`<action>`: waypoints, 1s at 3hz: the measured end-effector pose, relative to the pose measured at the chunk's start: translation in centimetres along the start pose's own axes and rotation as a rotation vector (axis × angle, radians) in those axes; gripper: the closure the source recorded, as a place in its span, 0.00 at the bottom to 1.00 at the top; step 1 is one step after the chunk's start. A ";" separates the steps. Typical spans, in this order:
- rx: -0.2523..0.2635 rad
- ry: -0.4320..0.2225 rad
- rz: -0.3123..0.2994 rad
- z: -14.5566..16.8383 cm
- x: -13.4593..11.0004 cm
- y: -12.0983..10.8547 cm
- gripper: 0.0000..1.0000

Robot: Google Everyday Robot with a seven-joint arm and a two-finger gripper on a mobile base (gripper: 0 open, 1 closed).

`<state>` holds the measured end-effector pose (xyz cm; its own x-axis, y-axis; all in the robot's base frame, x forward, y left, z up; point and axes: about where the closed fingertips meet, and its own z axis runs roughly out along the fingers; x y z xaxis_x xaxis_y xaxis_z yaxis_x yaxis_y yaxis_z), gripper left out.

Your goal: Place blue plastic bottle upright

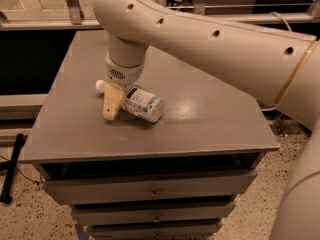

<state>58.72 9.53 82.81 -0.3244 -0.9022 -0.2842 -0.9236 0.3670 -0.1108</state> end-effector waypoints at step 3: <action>0.074 -0.035 -0.013 -3.5 -1.7 -3.7 0.86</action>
Offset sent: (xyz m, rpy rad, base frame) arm 0.0329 -0.0007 0.0307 -0.0525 -0.0693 -0.0084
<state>61.99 8.91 87.08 -0.3040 -0.8991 -0.3149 -0.9095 0.3723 -0.1848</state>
